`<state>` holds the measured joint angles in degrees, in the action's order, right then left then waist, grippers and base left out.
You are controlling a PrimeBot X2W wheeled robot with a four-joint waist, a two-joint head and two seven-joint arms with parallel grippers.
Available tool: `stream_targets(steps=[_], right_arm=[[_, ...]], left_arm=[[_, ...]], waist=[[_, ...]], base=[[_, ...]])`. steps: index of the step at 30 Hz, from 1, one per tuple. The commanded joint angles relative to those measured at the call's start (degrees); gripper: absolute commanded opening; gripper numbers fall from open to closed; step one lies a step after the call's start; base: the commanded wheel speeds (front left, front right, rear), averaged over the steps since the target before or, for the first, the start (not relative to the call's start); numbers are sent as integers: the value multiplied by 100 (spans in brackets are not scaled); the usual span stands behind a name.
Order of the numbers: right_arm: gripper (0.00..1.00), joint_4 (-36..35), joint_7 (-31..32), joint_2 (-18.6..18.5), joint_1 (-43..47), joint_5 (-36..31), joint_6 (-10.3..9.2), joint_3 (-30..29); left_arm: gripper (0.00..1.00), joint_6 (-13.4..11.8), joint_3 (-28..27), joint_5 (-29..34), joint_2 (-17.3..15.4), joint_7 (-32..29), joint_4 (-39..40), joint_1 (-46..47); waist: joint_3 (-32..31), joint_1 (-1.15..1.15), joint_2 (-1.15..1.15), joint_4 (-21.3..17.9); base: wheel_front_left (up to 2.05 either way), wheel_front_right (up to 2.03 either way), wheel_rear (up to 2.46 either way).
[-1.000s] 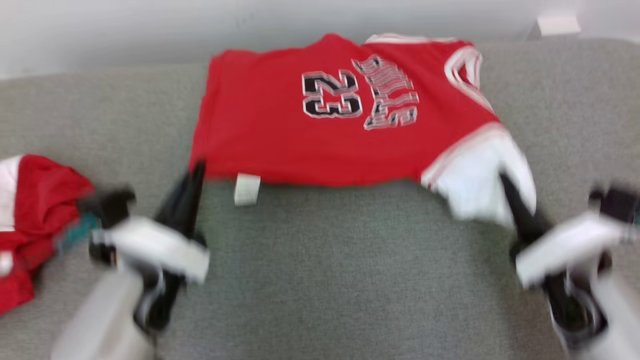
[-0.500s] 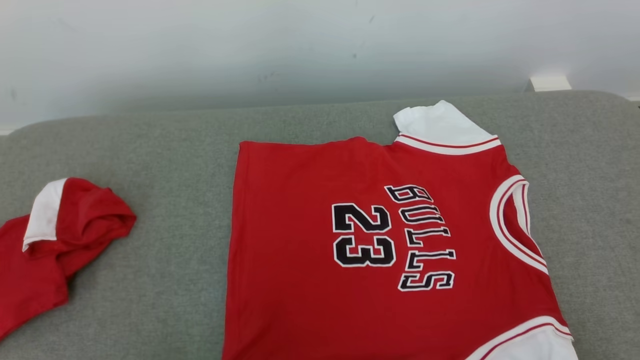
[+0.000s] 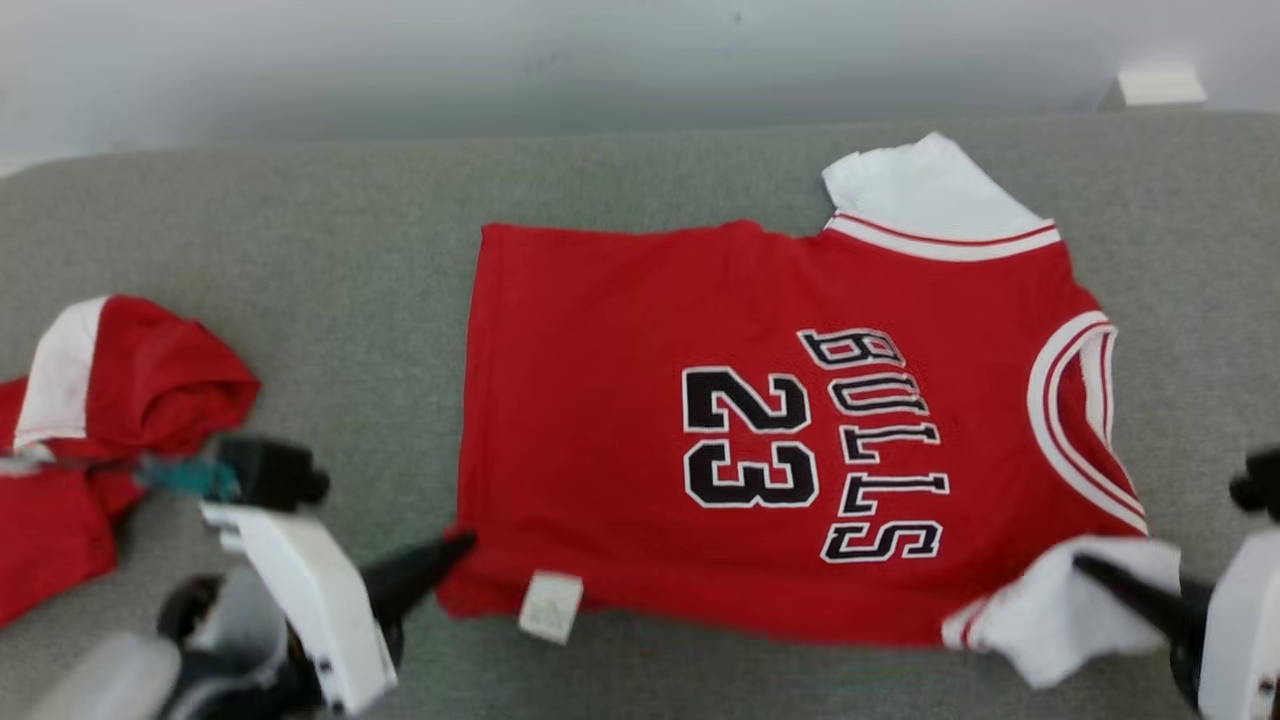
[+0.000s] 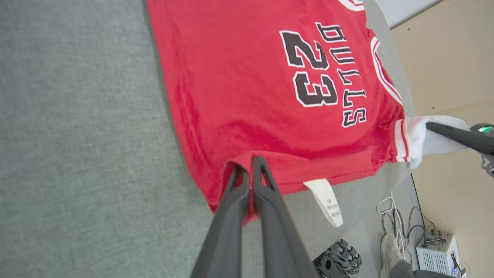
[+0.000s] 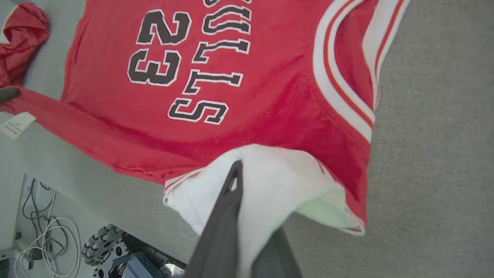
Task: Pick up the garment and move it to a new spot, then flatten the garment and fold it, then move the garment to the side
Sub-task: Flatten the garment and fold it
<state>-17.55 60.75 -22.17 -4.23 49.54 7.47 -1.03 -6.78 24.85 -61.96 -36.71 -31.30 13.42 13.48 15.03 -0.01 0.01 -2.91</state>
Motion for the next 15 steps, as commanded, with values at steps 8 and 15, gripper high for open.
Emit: stream_targets(steps=[8, 15], right_arm=[[0, 298, 873, 542, -1745, -1098, 3, 9], [100, 664, 125, 622, -2132, -1854, 3, 143]], left_arm=[[0, -205, -9, 157, 258, -426, -731, 1525], [100, -122, -18, 250, 788, 156, -1403, 1871]], waist=[[854, 1, -1, 189], [917, 1, -1, 179]], base=[[0, 0, 0], [0, 0, 0]])
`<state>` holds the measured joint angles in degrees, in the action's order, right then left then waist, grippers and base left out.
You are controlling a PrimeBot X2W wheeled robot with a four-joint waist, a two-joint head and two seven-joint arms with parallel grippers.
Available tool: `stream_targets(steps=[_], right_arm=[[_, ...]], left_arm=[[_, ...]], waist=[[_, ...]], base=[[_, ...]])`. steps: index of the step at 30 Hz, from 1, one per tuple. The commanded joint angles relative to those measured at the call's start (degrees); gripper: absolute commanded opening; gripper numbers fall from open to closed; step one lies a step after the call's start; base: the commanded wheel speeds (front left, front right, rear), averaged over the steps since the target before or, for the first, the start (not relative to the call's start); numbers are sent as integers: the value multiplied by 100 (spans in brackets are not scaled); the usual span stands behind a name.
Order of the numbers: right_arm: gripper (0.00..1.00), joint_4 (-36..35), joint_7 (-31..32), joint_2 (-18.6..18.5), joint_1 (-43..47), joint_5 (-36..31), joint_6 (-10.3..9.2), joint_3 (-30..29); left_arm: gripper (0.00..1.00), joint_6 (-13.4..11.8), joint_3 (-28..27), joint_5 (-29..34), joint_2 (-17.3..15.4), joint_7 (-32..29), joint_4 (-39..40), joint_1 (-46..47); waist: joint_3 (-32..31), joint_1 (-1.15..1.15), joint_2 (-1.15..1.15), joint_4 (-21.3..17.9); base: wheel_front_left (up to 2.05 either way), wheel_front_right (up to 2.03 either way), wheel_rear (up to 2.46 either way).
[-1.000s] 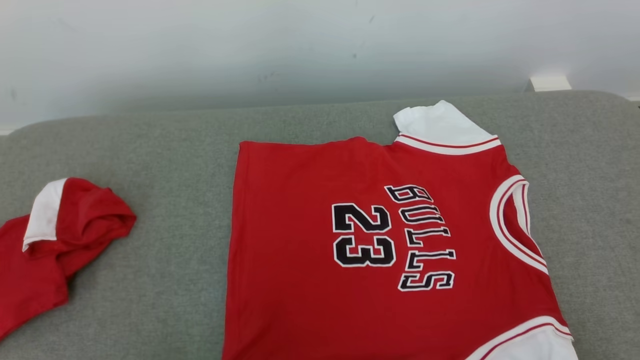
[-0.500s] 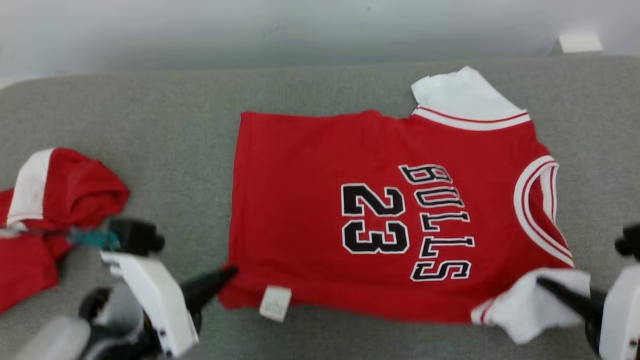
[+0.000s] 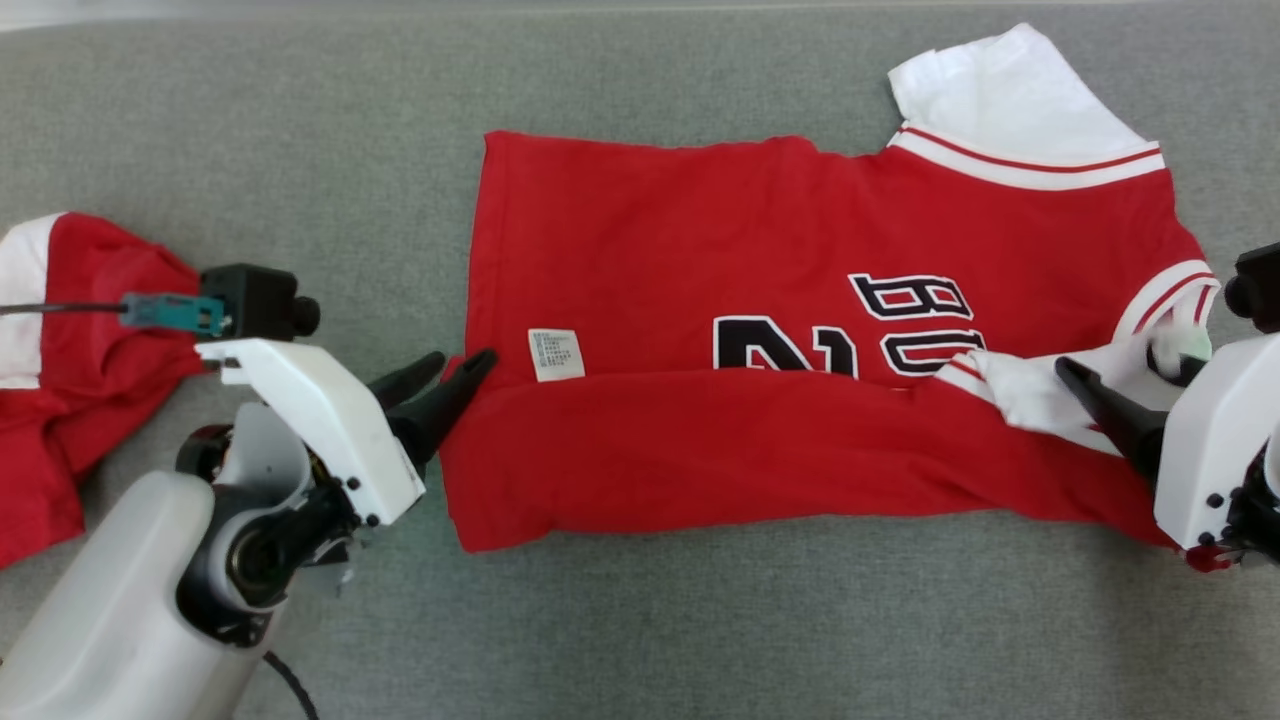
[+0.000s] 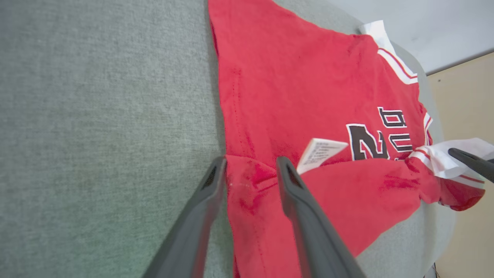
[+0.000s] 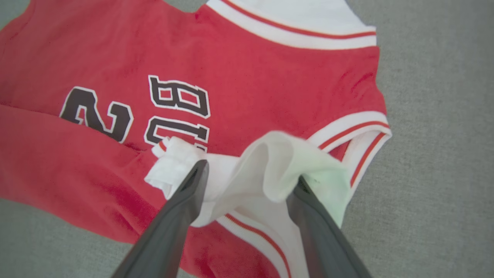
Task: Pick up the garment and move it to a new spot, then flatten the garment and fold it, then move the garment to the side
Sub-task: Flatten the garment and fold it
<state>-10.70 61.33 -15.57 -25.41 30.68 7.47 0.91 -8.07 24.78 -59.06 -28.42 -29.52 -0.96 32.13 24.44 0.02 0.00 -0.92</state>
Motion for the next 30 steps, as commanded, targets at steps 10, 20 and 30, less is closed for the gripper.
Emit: stream_targets(steps=[10, 20, 30], right_arm=[[100, -234, -1086, -333, 945, 16, 2, 36], [100, -53, -1729, -701, 1788, -486, 2, 148], [100, 531, -2217, -686, 1378, -451, 2, 573]], left_arm=[[100, 24, -369, 161, -298, 1048, 647, -1405], [100, -92, -46, 423, -334, 1305, 1083, -2386], [100, 277, 206, 434, -53, 1262, 612, -1818]], waist=[[-719, -2, 0, -346], [-483, -2, 0, -323], [-212, -2, 0, -253]], base=[[0, 0, 0], [0, 0, 0], [0, 0, 0]])
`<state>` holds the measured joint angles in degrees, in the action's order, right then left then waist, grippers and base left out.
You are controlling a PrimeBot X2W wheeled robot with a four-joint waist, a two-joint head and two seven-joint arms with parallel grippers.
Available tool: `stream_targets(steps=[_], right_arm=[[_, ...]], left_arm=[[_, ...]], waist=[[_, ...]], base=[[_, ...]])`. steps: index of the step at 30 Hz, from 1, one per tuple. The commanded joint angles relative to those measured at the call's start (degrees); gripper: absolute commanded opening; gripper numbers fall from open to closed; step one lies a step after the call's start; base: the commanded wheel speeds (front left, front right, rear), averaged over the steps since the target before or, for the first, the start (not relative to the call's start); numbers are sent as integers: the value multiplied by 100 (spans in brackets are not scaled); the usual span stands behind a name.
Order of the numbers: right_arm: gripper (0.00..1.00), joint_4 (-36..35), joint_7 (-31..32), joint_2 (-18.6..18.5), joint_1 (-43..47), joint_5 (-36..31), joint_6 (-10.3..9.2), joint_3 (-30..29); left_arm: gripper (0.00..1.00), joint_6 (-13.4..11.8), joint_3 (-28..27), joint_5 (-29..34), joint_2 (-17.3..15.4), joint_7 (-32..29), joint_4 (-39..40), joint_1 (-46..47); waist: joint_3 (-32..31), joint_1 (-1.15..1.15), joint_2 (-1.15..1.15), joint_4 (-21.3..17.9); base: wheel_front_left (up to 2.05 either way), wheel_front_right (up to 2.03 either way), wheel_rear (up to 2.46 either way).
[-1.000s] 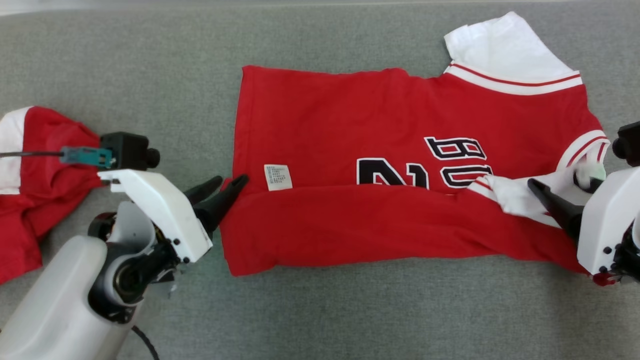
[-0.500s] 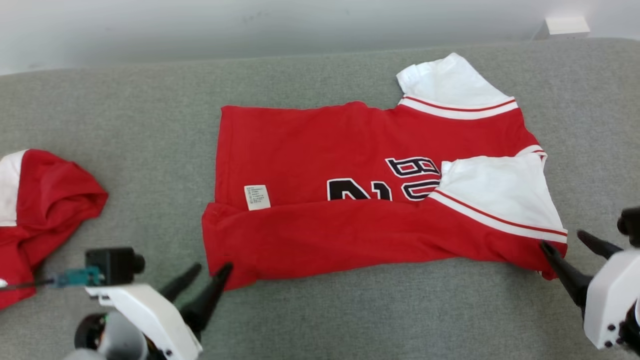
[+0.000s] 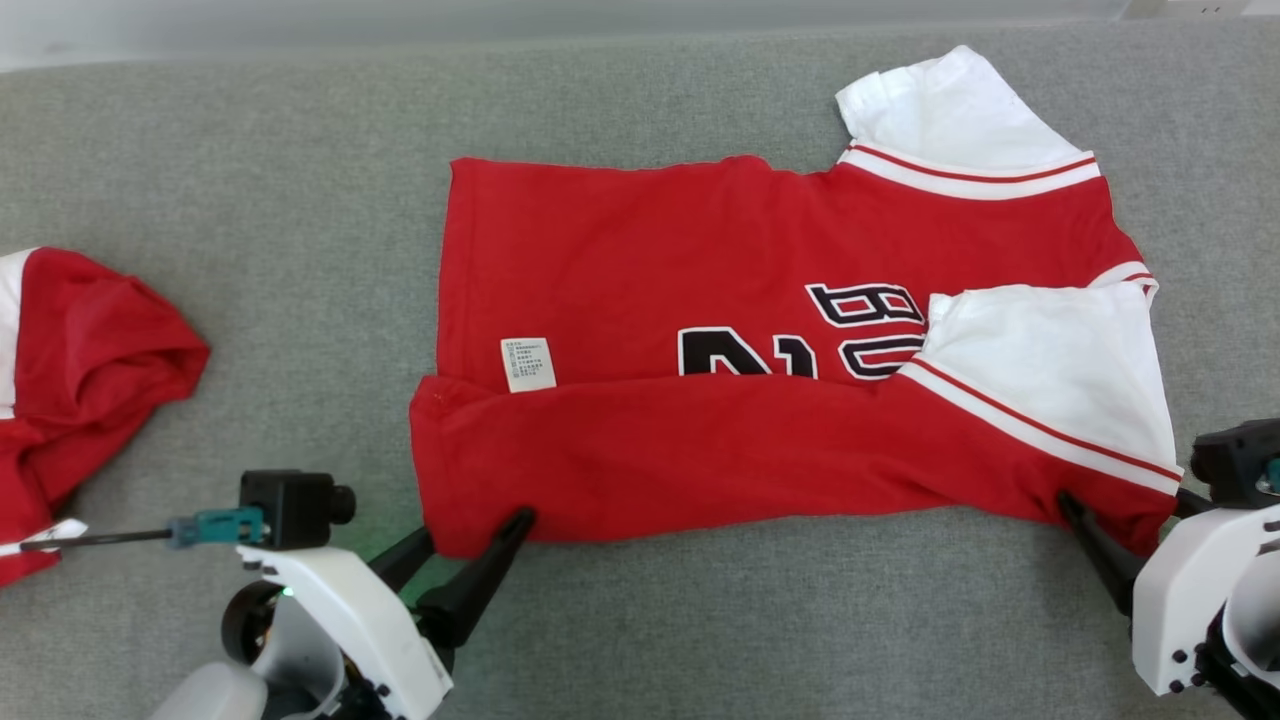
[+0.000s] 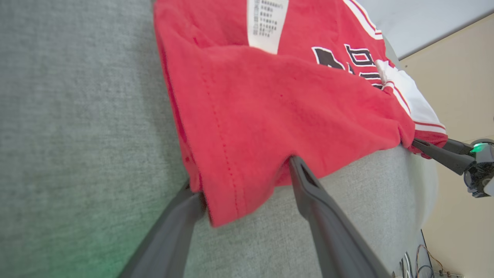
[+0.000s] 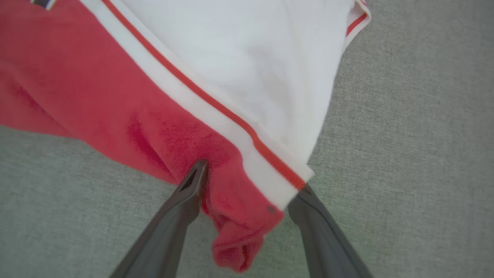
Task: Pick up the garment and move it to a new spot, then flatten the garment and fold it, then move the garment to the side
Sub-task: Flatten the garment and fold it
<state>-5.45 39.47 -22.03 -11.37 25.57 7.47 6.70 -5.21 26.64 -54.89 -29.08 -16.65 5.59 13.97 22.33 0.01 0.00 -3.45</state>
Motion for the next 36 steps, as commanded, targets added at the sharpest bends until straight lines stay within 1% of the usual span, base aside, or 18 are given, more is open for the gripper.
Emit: stream_targets(steps=[1, 2, 3, 4, 5, 11, 13, 15, 19, 23, 26, 27, 28, 29, 30, 31, 33, 36], right_arm=[[100, 27, -49, -87, -60, 103, 2, 73], [100, 33, -67, -152, -84, 152, 2, 189], [100, 45, -47, -228, -102, 232, 2, 290], [45, 34, -66, -322, -122, 339, 3, 420], [0, 8, -102, -445, -153, 471, 2, 559], [0, 154, -397, -1316, -283, 1282, 2, 1156], [0, 131, -471, -1690, -325, 1504, 2, 1324], [0, 64, -470, -2037, -305, 1779, 1, 1487], [0, -104, -332, -2732, -48, 2361, -5, 1728], [0, -188, -307, -3062, 361, 2822, -5, 1870], [0, -149, -477, -3088, 632, 2940, -5, 1975], [16, -119, -556, -3076, 698, 2879, -5, 2021], [52, -64, -645, -3048, 746, 2825, -5, 2044], [100, 40, -711, -3010, 801, 2799, -5, 2027], [100, 176, -746, -2949, 833, 2778, -5, 1968], [100, 274, -807, -2876, 832, 2729, -5, 1868], [100, 388, -834, -2791, 840, 2746, -5, 1715], [100, 483, -855, -2571, 886, 2883, -5, 1170]], left_arm=[[100, 32, 41, -14, 33, -44, -87, 39], [87, 69, 60, -45, 43, -66, -132, 69], [43, 94, 71, -77, 55, -85, -180, 93], [0, 123, 82, -103, 66, -115, -233, 116], [0, 166, 90, -126, 57, -135, -291, 135], [0, 479, 83, -480, -87, -430, -525, 116], [0, 604, 67, -592, -200, -555, -485, 124], [0, 674, 70, -691, -300, -700, -350, 32], [0, 668, 152, -814, -573, -924, 105, -378], [0, 534, 327, -907, -628, -919, 527, -1046], [0, 440, 436, -793, -538, -763, 585, -1379], [0, 410, 428, -723, -525, -671, 548, -1417], [13, 356, 406, -667, -512, -576, 501, -1447], [33, 303, 402, -551, -507, -490, 478, -1454], [87, 256, 386, -444, -504, -410, 476, -1429], [100, 207, 357, -391, -497, -341, 482, -1409], [100, 177, 334, -344, -510, -286, 523, -1383], [100, 18, 132, -66, -644, -66, 732, -1241]], waist=[[-6, -1, 0, 0], [-15, -1, 0, -2], [-26, -1, 0, -6], [-41, -1, 0, -10], [-57, -1, 0, -17], [-301, -1, 0, -2], [-416, -1, 0, 19], [-548, -1, 0, 37], [-735, -1, 0, 55], [-825, -1, 0, 64], [-779, -1, 0, 70], [-759, -1, 0, 70], [-744, -1, 0, 69], [-728, -1, 0, 66], [-715, -1, 0, 60], [-695, -1, 0, 55], [-670, -1, 0, 53], [-570, -1, 0, 63]], base=[[0, 0, 0], [0, 0, 0], [0, 0, 0], [0, 0, 0], [0, 0, 0], [0, 0, 0], [0, 0, 0], [0, 0, 0], [0, 0, 0], [0, 0, 0], [0, 0, 0], [0, 0, 0], [0, 0, 0], [0, 0, 0], [0, 0, 0], [0, 0, 0], [0, 0, 0], [0, 0, 0]])
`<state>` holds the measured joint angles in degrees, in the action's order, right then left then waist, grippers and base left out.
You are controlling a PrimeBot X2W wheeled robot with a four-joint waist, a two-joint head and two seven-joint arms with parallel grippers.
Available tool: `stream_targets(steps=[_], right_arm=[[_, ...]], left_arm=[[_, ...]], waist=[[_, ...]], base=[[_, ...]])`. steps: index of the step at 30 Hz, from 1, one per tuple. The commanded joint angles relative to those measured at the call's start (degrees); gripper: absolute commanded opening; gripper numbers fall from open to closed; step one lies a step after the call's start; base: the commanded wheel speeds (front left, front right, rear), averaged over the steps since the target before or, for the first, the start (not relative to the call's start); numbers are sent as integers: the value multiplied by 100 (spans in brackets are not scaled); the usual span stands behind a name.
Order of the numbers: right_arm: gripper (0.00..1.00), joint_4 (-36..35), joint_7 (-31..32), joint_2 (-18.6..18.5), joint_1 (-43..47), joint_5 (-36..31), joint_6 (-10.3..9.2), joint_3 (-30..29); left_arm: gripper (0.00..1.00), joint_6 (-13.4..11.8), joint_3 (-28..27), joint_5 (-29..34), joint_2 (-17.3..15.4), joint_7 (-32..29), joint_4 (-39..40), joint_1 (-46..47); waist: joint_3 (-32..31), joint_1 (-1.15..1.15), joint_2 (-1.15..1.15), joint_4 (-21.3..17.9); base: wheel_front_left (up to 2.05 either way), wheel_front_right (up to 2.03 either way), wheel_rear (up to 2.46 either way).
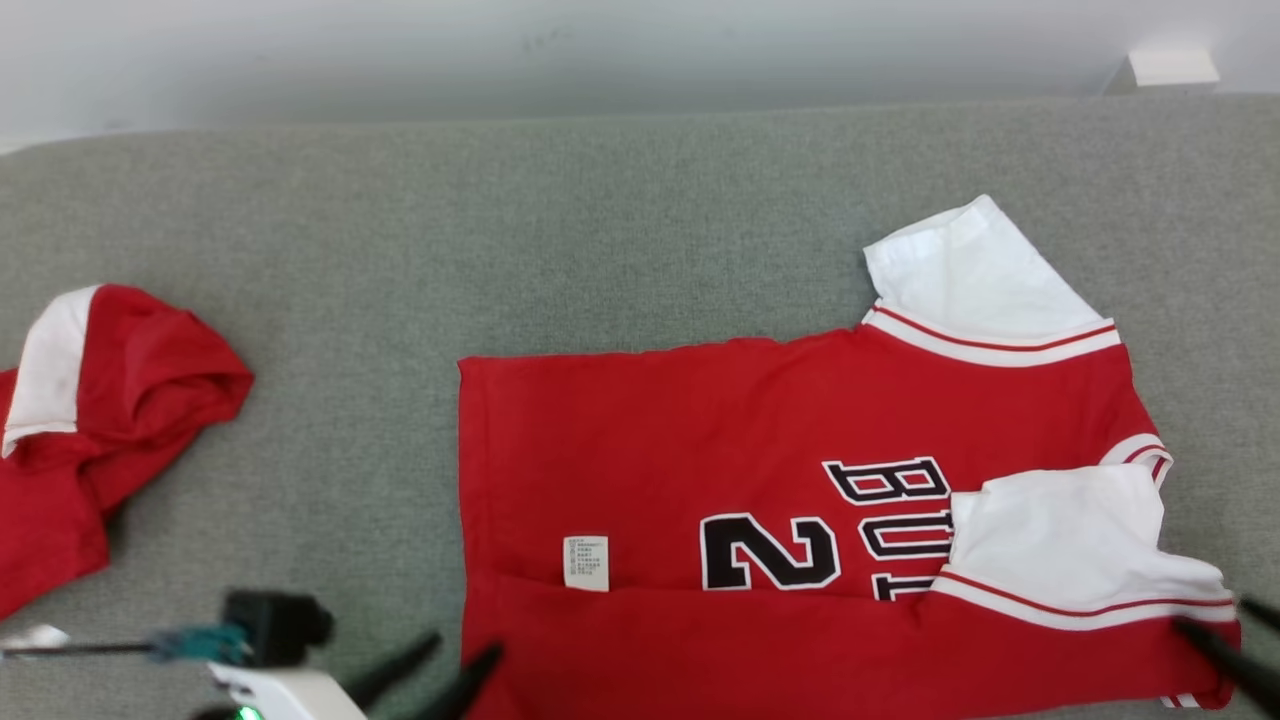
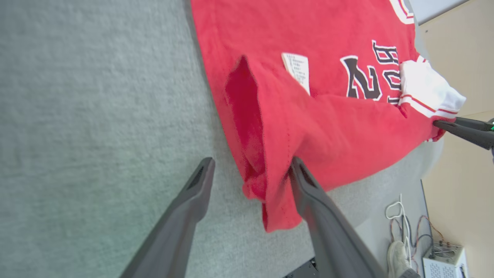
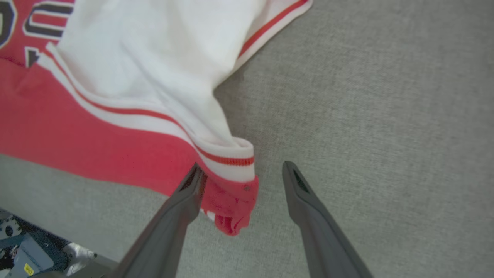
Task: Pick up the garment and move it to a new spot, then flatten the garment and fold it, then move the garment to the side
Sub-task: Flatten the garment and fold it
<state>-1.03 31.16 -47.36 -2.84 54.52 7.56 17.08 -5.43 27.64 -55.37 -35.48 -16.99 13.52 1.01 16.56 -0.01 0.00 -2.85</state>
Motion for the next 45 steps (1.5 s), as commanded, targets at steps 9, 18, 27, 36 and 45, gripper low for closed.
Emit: stream_targets(steps=[9, 18, 27, 36, 45], right_arm=[[100, -759, 311, -90, -1197, -373, -14, -1297], [100, 272, 828, 841, -3900, -1736, -14, -206], [100, 1919, 565, 1313, -4776, -2176, -13, 453], [100, 2440, 553, 1725, -4858, -1401, 22, 740], [0, 2124, -518, 1689, -5301, -741, -3, 831]], left_arm=[[100, -246, -519, 252, -192, -153, 318, 1288], [100, -146, -105, 689, 701, -126, -1138, 3117], [100, 270, 588, 800, 1058, -500, -1859, 3512], [0, 701, 999, 529, 1144, -909, -1818, 3440], [0, 913, 685, 464, 1283, -381, -1889, 3818]], waist=[[860, 1, 0, 247], [1806, 1, 0, 600], [1936, 1, 0, 784], [1849, 1, 0, 734], [1619, 1, 0, 611]], base=[[0, 0, 0], [0, 0, 0], [0, 0, 0], [0, 0, 0], [0, 0, 0]])
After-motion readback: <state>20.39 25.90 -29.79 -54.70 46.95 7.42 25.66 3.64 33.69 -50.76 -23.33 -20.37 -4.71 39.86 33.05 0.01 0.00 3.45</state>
